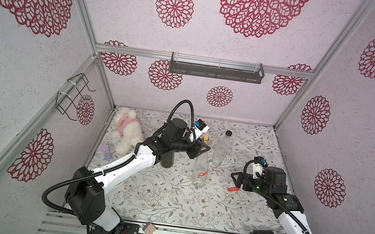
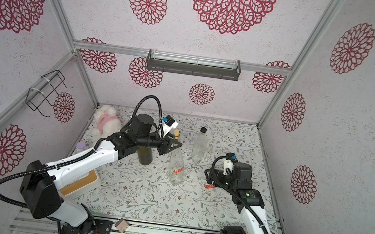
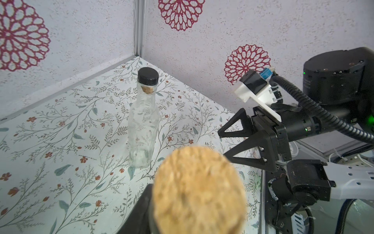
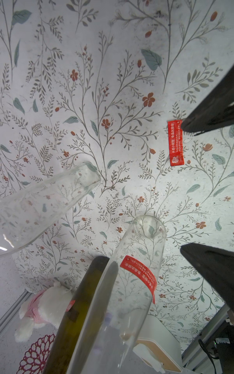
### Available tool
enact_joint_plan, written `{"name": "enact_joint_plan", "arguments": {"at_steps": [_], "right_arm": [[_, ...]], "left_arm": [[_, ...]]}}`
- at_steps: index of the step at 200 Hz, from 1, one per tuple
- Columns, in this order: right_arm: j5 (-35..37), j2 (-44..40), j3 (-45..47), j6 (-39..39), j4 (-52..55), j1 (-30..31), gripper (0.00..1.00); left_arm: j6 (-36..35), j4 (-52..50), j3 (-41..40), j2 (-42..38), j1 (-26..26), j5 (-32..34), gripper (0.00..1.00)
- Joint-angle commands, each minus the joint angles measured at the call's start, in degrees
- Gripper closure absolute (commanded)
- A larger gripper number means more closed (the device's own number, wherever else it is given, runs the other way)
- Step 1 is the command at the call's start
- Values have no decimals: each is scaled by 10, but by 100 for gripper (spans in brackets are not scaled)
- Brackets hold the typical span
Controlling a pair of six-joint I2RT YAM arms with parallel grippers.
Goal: Remove the label from the bottle
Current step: Hold the bottle at the center of the board.
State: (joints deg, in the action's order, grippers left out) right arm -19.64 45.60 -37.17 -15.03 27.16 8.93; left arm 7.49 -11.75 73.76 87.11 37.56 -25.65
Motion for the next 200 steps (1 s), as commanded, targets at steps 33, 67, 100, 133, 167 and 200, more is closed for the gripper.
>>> {"name": "enact_joint_plan", "arguments": {"at_steps": [33,67,100,133,167,200], "right_arm": [[-4,21,-50,28,8,-2,12],[-14,32,-64,30,-6,-2,14],[-34,48,-65,27,-31,0,18],[-57,59,-57,15,-60,10,25],[-50,69,-46,9,-81,46,29],[-29,76,-32,-6,-115,98,30]], "left_arm": [[23,-41,34,-49,27,147,69],[53,-71,57,-70,77,332,71],[95,-82,62,-75,127,484,73],[138,-106,79,-61,177,600,73],[174,-125,91,-35,216,688,74],[215,-134,89,-16,230,700,74]]}}
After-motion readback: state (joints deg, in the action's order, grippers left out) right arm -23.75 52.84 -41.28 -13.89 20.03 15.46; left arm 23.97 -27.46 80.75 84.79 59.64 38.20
